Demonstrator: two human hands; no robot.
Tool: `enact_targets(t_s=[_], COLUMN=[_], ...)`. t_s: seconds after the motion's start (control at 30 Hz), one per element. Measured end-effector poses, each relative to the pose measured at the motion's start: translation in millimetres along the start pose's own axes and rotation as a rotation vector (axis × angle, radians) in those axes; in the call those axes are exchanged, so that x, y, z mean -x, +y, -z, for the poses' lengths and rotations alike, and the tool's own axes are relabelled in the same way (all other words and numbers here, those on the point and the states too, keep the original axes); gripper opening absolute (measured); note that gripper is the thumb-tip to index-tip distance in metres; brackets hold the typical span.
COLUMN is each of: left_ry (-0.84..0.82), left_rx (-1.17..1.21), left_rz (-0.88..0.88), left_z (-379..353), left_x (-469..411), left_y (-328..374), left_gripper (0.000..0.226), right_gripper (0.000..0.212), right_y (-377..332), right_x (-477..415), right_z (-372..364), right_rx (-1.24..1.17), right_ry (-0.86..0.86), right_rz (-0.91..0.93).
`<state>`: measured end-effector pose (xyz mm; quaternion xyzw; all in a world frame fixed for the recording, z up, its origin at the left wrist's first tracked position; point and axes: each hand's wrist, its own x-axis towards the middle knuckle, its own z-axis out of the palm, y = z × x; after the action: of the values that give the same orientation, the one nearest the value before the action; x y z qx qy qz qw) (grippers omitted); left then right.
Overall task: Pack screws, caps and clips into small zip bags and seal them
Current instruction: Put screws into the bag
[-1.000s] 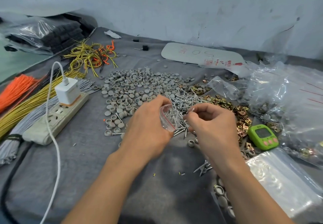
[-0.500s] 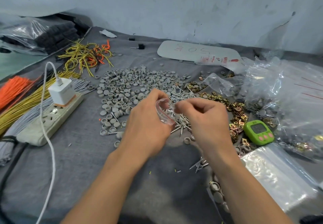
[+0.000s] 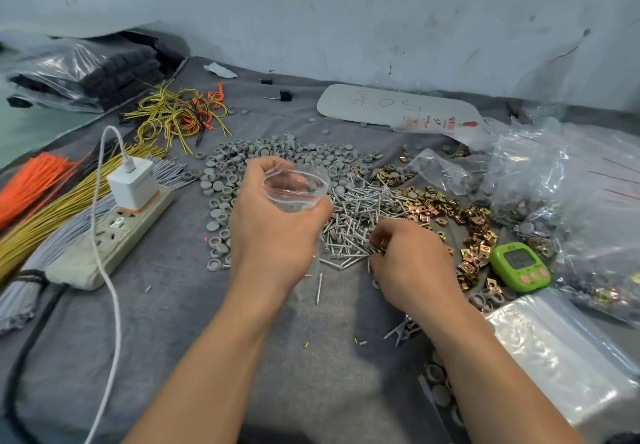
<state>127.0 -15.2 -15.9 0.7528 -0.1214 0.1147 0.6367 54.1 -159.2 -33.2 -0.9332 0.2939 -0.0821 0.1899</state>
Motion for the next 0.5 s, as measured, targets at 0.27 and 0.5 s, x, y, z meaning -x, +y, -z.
enact_targets(t_s=[0.27,0.5], left_ry=[-0.089,-0.23], left_rx=[-0.39,-0.674], left_rz=[-0.172,-0.303], left_z=[0.0,-7.3], left_x=[5.6,8.1], left_y=[-0.5,-8.3], left_gripper=[0.044,0.05], right_gripper=[0.01,0.023], right_y=[2.4,-1.3], right_x=[4.2,5.1], right_z=[7.3,12.5], right_rx=[-0.205,-0.419], right_ry=[0.239,0.296], right_rz=[-0.052,-0.099])
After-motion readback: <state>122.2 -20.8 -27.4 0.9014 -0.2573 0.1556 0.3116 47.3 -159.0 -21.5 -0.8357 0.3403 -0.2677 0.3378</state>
